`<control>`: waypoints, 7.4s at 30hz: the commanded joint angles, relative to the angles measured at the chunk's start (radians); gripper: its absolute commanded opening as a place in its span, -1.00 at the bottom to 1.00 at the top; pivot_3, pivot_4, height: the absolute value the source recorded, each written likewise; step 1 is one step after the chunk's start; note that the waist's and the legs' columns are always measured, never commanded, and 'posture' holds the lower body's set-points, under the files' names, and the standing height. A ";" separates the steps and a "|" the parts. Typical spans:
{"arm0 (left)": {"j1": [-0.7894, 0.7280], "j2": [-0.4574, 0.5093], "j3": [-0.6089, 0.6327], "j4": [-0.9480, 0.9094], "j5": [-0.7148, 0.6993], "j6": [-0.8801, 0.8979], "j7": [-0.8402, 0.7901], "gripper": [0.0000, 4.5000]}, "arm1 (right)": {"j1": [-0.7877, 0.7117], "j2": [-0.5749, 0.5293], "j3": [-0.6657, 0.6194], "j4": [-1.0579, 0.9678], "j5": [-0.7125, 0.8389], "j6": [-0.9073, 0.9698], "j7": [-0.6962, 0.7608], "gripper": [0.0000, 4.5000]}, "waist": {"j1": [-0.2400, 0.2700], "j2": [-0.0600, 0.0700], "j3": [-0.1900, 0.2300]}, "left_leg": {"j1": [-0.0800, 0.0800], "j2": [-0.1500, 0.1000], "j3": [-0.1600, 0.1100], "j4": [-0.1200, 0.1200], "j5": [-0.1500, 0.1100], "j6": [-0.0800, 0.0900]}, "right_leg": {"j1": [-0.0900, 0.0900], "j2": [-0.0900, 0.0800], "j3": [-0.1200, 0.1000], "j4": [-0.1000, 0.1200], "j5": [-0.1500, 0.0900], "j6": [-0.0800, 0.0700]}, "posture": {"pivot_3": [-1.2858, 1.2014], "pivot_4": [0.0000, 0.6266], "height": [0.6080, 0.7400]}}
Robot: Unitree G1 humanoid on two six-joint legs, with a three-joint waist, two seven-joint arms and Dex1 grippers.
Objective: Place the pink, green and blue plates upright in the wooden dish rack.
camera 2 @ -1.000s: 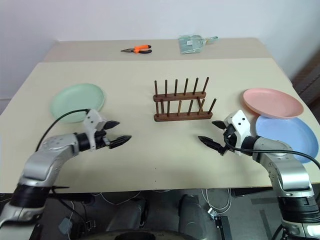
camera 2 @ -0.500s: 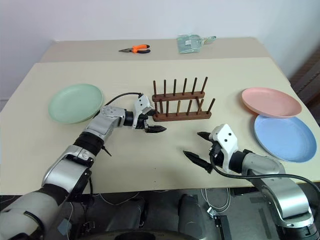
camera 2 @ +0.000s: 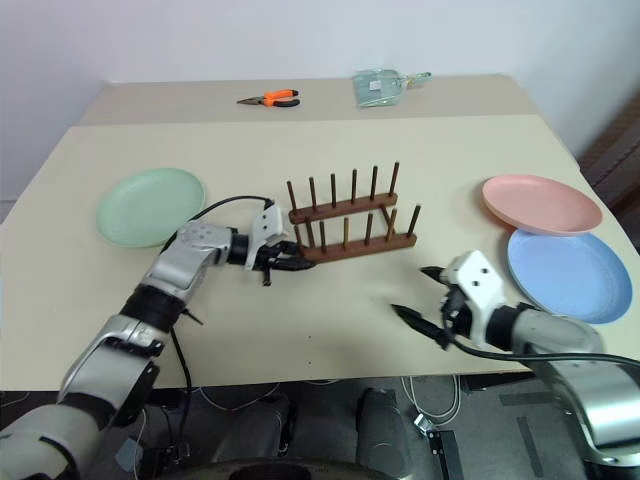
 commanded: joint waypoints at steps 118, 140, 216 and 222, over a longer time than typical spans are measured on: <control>0.317 0.046 0.155 -0.705 -0.280 0.387 0.445 0.11 | -0.644 0.102 0.075 0.127 0.348 0.195 -0.433 -0.05 | -0.001 0.003 0.001 | 0.000 -0.001 0.001 0.001 0.000 0.001 | -0.001 0.001 0.003 0.000 0.002 -0.008 | 0.03 -0.52 1.00; 0.088 -0.174 0.803 -0.340 -0.093 0.574 1.527 1.00 | -0.758 0.082 0.269 -0.074 0.235 0.020 -0.155 0.99 | 0.003 -0.004 -0.001 | 0.000 -0.002 -0.001 0.000 0.001 -0.001 | -0.001 0.001 0.002 0.000 0.004 -0.002 | 0.03 -0.52 1.00; 0.385 0.097 0.371 -0.616 -0.375 0.283 0.655 0.77 | -0.822 0.508 0.129 0.069 0.442 0.177 -0.407 -1.00 | -0.005 -0.005 0.007 | -0.001 0.001 -0.006 -0.004 0.005 -0.008 | -0.005 0.005 0.003 0.001 0.006 -0.011 | 0.03 -0.52 1.00; 0.449 0.129 0.328 -0.693 -0.436 0.354 0.535 0.77 | -0.826 0.532 0.085 0.123 0.550 0.250 -0.532 -1.00 | -0.021 -0.004 0.007 | -0.001 0.001 -0.004 -0.005 0.005 -0.008 | -0.005 0.005 0.003 0.001 0.006 -0.011 | 0.03 -0.52 1.00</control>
